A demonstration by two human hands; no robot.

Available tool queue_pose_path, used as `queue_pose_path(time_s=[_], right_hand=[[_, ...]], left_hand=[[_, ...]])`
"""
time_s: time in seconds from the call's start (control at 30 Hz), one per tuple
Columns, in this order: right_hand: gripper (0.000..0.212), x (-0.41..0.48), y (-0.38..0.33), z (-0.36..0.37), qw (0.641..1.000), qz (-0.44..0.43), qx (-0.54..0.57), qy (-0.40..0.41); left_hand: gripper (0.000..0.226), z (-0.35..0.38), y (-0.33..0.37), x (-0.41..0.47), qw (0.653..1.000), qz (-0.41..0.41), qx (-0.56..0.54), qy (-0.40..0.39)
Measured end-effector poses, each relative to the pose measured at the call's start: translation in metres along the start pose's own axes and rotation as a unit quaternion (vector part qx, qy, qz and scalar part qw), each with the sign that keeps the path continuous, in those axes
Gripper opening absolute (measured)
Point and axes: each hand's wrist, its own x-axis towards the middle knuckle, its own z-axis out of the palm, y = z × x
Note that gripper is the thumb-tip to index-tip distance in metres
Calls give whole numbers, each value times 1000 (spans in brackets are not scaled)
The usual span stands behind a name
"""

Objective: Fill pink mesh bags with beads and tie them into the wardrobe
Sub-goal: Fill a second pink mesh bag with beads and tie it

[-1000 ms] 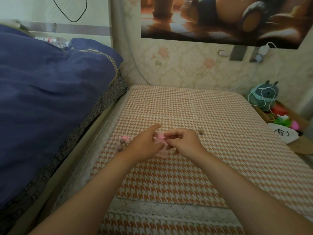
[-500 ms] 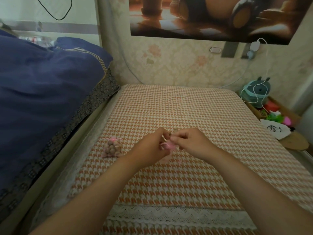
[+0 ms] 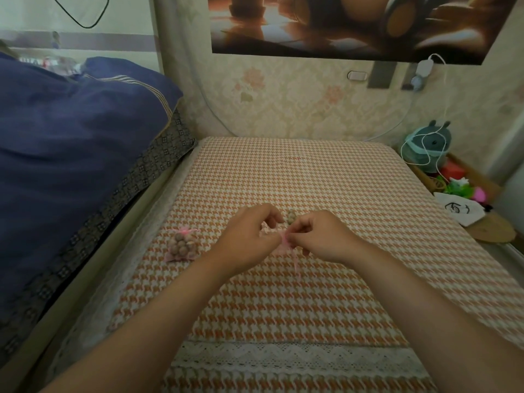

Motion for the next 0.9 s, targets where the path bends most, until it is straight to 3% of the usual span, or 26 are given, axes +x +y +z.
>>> queue_pose_path(time_s=[0.33,0.53,0.83,0.9], right_hand=[[5,-1,-2,7,999,-46,8,12],[20,-4,-6,11,998,-59,14,-10],[24,-4,-8,5,978,-119,-166,-35],[25,-6,-12,2,975,-121,-184,-29]], left_hand=[[10,-4,5,-1,993,-113,23,-23],[14,-6,9,-1,990,-121,69,-19],[20,-6,13,7,971,-230,-21,-60],[9,-3,14,9,970,-225,-68,-64]])
